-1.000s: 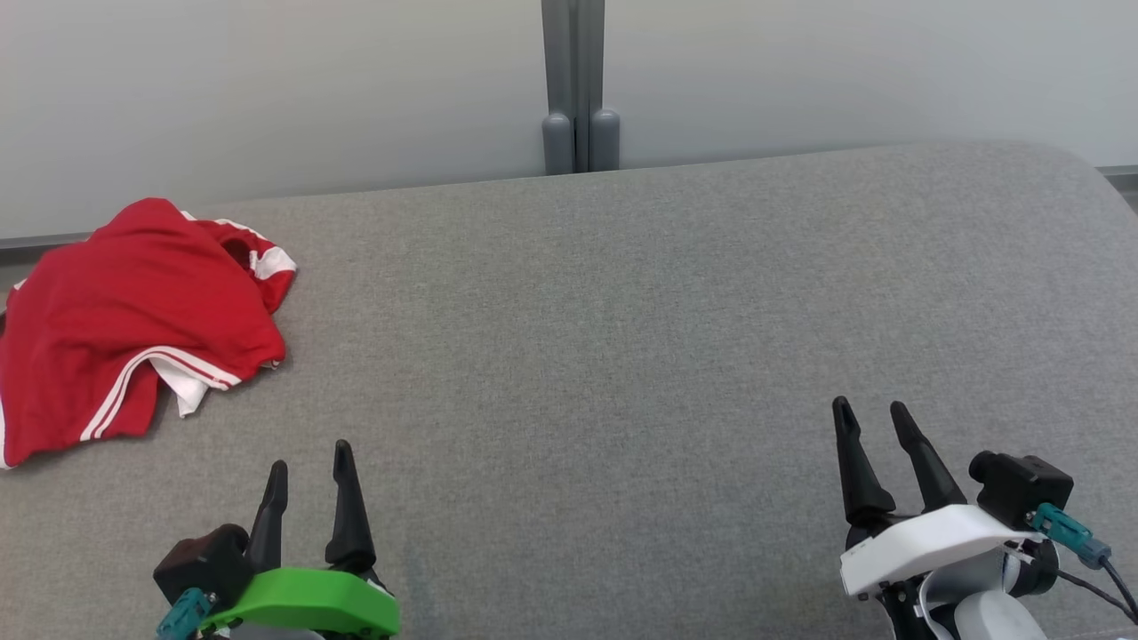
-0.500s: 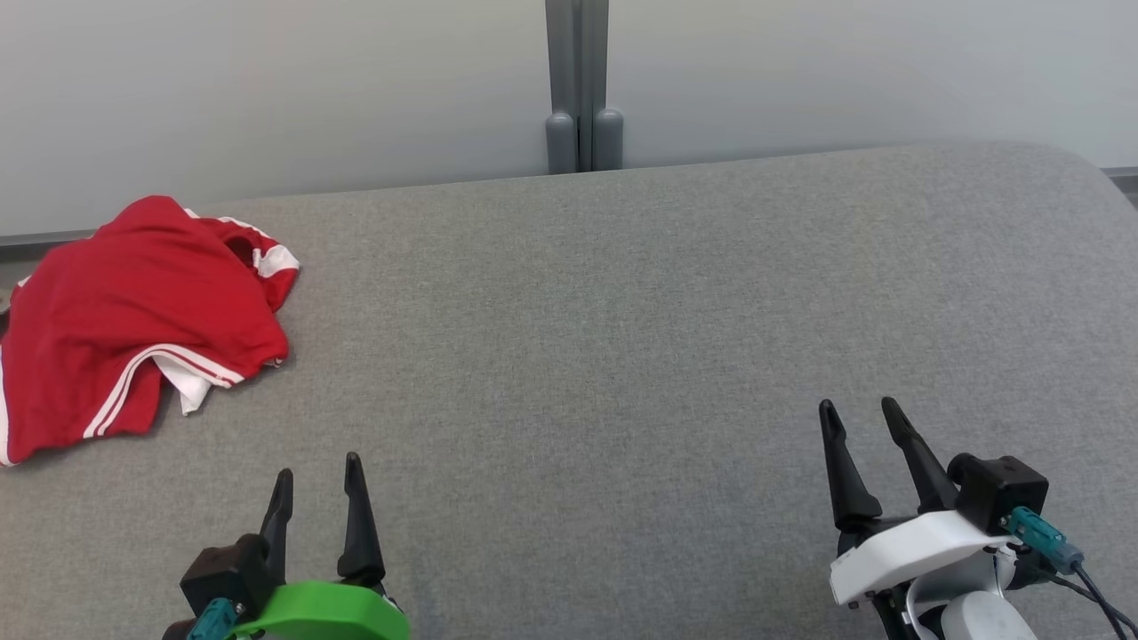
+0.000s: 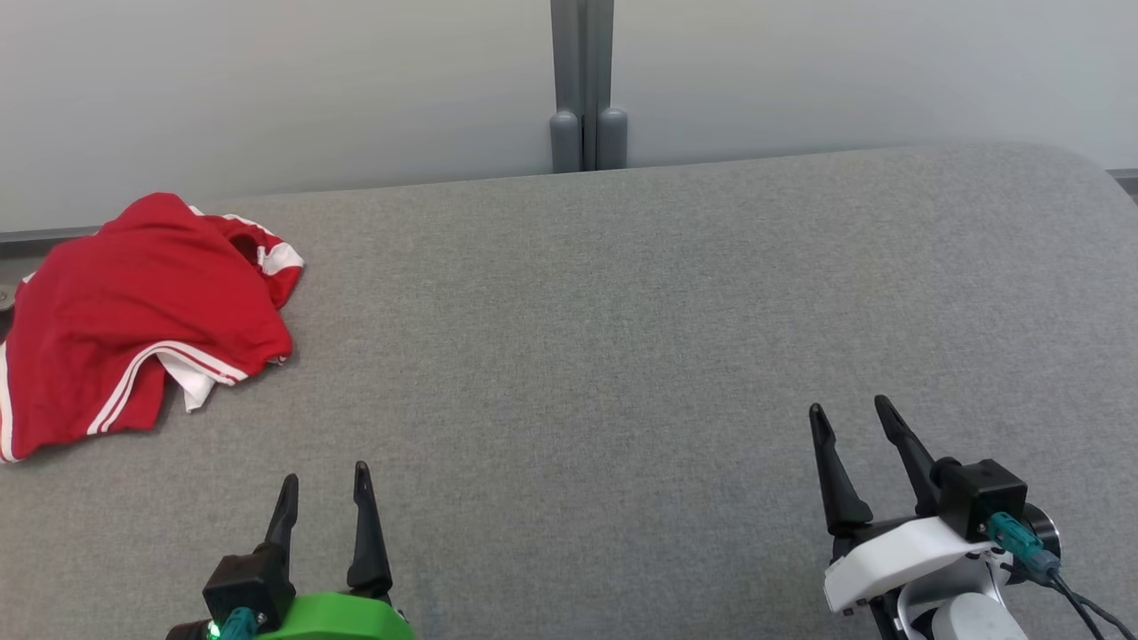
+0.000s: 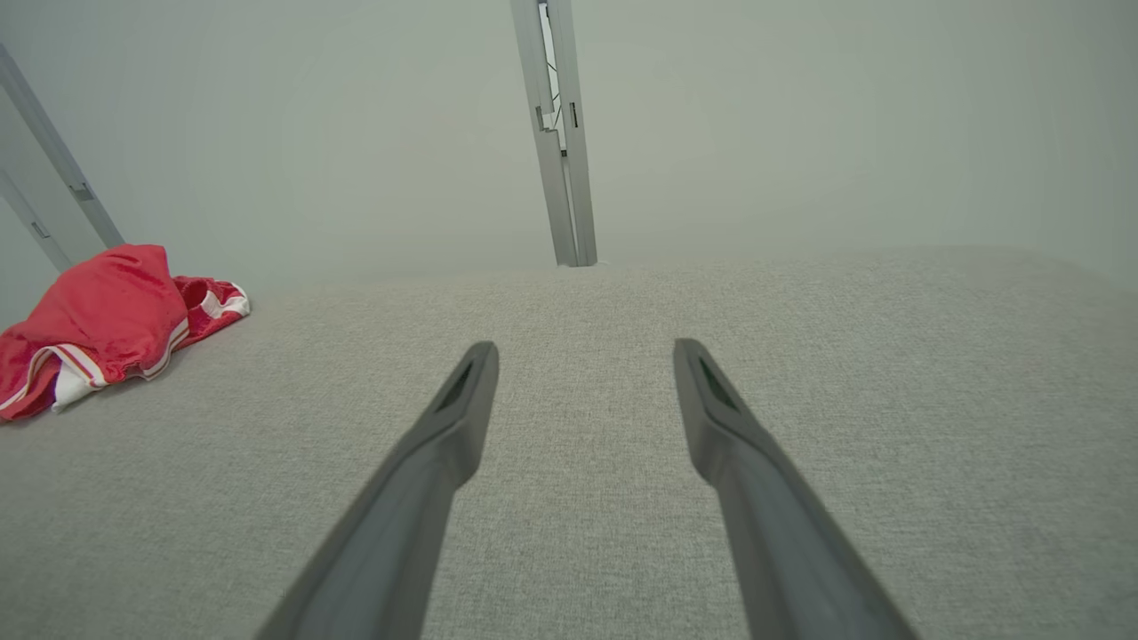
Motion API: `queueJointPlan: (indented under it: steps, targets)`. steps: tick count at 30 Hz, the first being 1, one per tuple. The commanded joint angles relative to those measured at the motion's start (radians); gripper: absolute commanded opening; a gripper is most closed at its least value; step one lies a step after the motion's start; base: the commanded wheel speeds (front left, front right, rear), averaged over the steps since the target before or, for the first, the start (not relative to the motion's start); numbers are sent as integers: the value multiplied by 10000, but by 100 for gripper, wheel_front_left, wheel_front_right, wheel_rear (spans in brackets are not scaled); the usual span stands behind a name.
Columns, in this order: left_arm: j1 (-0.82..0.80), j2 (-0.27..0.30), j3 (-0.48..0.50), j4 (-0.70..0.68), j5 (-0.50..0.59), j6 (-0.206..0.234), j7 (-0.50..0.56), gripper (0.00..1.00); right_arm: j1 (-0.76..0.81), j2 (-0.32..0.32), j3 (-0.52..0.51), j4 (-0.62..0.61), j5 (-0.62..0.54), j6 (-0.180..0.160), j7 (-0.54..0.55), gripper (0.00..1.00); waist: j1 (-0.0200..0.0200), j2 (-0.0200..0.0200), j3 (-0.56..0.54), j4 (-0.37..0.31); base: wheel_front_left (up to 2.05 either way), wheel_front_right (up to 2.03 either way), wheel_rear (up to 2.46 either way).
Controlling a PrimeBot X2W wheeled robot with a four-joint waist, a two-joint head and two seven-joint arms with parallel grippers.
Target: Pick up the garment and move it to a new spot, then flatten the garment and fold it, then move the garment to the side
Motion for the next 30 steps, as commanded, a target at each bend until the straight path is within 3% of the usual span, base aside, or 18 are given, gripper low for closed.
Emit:
queueJointPlan:
  steps: [1,12,30]
  targets:
    - [103,70,-4,8,215,43,-101,100,-90,-49,16,12,-246,3,-89,100,0,0,-1,5,0,0,0]
    - [200,77,-57,114,843,115,-295,100,-81,-54,27,100,-996,2,-283,100,0,0,-2,20,0,0,0]
    - [66,76,-71,252,840,45,-274,100,16,-52,-97,84,-854,2,-268,100,0,0,-12,215,0,0,0]
